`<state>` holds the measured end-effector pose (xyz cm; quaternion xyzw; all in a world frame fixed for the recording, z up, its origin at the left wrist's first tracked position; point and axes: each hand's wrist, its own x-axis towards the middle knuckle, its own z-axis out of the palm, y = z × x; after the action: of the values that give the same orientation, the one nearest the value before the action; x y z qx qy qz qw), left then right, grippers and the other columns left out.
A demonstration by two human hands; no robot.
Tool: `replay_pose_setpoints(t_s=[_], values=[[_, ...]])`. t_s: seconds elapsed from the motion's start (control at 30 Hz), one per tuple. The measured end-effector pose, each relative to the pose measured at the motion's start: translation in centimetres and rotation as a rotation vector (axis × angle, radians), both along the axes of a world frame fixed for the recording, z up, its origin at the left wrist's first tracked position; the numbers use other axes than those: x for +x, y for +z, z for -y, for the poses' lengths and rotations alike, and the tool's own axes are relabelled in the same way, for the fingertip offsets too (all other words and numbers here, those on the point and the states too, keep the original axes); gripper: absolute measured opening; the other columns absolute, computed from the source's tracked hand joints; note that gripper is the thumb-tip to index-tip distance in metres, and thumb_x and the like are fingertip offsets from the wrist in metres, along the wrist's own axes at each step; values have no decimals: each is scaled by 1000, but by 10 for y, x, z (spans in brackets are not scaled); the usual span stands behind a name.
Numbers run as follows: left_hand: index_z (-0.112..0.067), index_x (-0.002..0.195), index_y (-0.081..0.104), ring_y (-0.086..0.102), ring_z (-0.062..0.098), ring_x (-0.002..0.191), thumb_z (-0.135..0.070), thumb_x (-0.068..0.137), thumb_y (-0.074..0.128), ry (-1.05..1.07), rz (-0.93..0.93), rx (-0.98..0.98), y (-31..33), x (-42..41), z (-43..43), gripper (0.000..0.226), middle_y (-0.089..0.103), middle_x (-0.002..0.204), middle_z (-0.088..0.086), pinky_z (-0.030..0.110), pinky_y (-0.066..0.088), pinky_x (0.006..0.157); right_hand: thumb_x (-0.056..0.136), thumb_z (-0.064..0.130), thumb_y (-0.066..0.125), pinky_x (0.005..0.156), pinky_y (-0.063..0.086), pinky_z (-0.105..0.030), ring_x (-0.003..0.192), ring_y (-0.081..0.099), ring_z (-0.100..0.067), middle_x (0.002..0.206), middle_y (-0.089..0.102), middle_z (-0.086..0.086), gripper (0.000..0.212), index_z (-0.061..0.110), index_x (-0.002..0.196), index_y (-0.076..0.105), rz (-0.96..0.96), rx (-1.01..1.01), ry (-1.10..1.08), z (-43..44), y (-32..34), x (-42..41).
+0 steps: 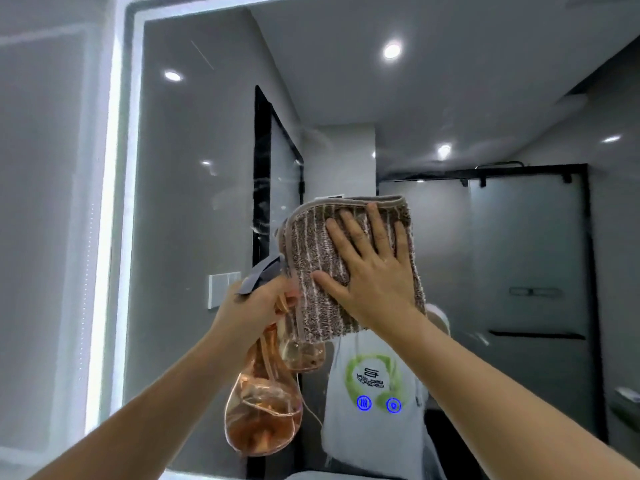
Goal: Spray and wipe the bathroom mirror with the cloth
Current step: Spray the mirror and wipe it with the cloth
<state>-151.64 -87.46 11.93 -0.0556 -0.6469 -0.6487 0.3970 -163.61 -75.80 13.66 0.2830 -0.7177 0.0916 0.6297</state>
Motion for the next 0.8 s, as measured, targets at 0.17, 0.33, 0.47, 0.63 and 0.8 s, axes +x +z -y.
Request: replay_pose_setpoints(t_s=[0.17, 0.33, 0.47, 0.63, 0.8], values=[[-20, 72, 64, 65, 5, 51, -11, 86, 52, -41, 115, 22, 3, -25, -14, 20, 70, 58, -6, 15, 47, 44, 82, 67, 33, 111, 7, -56, 140, 12, -27, 146, 38, 3, 69, 31, 140, 34, -27, 57, -33, -39, 5, -9], [-21, 58, 68, 59, 21, 66, -8, 82, 56, 3, 67, 54, -2, -29, -77, 30, 62, 74, 12, 31, 49, 66, 83, 68, 18, 110, -2, -57, 141, 0, -25, 151, 15, 6, 70, 31, 142, 14, 57, -25, -127, -124, 3, -26], [-12, 67, 67, 61, 26, 74, -15, 75, 62, -62, 67, 50, -1, -32, -118, 10, 65, 76, 13, 36, 50, 75, 84, 61, 26, 110, 2, -57, 139, 9, -41, 149, 32, -8, 73, 17, 141, 34, 80, 10, -157, -155, -2, -26], [-2, 82, 69, 63, 30, 79, -19, 71, 63, -117, 183, 83, -1, -32, -116, 21, 66, 84, 17, 39, 52, 78, 74, 76, 14, 101, -24, -62, 130, -34, -41, 152, -15, -5, 94, 19, 148, 1, 229, -36, -134, -126, -1, -17], [-4, 82, 69, 66, 14, 63, -14, 82, 58, -27, 145, 56, 3, -26, -72, 15, 72, 80, 17, 15, 51, 47, 64, 82, -4, 96, -24, -64, 129, -34, -40, 147, -27, -5, 88, 32, 135, -18, 237, -78, -216, -106, 5, -19]])
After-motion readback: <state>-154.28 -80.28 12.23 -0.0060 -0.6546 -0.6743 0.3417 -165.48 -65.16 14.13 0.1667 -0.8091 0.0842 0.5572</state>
